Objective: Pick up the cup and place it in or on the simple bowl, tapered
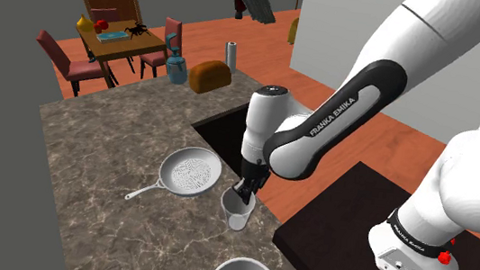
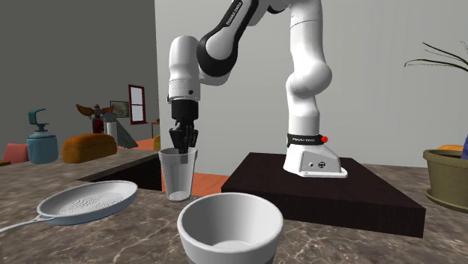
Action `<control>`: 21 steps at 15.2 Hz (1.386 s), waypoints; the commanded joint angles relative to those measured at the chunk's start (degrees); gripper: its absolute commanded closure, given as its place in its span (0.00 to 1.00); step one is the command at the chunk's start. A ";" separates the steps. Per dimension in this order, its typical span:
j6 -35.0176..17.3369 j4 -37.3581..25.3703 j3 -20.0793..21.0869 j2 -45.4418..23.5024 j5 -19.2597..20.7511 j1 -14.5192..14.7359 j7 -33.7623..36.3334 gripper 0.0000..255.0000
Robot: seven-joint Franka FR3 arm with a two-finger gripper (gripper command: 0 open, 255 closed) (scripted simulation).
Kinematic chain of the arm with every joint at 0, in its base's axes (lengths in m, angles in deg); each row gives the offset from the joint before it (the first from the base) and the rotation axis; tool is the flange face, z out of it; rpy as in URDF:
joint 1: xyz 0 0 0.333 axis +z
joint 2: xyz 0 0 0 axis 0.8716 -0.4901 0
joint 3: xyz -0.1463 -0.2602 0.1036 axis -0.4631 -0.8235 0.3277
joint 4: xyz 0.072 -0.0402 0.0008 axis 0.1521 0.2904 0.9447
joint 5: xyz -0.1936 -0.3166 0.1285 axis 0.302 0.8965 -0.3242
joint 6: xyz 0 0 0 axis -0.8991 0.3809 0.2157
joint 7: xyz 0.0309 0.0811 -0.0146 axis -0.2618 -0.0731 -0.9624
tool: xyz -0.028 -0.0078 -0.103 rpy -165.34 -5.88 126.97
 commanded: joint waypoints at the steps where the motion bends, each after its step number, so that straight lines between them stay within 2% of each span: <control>1: 2.00 -0.28 0.00 1.74 -0.51 -0.07 -0.21 1.00; 21: 20.34 -4.86 -1.60 15.83 -2.41 0.04 -0.24 1.00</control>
